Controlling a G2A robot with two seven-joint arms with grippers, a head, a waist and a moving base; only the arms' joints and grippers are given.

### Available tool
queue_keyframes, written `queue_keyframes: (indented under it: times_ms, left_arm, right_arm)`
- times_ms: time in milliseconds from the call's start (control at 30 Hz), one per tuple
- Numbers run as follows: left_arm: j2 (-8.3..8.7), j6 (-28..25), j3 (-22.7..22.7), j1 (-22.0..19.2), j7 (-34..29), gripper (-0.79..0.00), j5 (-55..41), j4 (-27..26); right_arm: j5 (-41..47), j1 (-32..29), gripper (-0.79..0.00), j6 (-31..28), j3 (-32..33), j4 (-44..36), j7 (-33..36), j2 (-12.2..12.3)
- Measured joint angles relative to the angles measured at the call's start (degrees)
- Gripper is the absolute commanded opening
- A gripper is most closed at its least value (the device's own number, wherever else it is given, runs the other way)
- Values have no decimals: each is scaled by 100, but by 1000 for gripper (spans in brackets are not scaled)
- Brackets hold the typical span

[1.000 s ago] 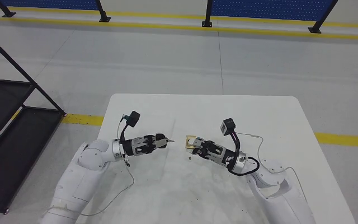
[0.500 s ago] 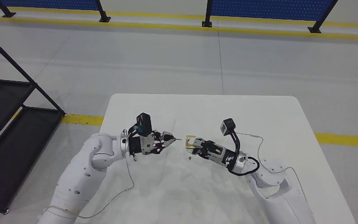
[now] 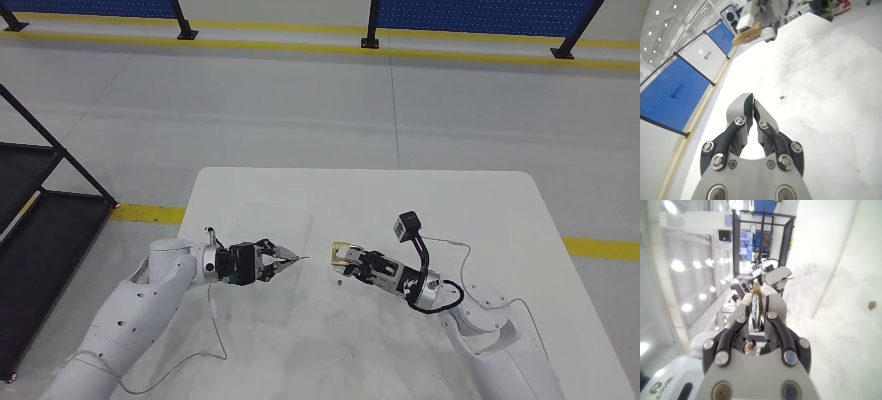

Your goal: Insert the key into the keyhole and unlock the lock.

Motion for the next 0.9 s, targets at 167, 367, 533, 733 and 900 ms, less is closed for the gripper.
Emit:
queue_keyframes:
  times_ms: [167,367,533,733,900]
  left_arm:
    - [11,366,95,-122,610,-785,181,254]
    - [10,355,92,-118,591,-785,178,246]
    - [12,489,109,-108,456,-785,282,153]
    - [54,1881,130,-146,535,-785,782,-74]
    - [97,3421,163,-205,564,-785,2125,-191]
  right_arm:
    - [0,0,-785,0,0,0,0,0]
    - [0,0,-785,0,0,0,0,0]
    - [0,0,-785,0,0,0,0,0]
    - [0,0,-785,0,0,0,0,0]
    - [0,0,-785,0,0,0,0,0]
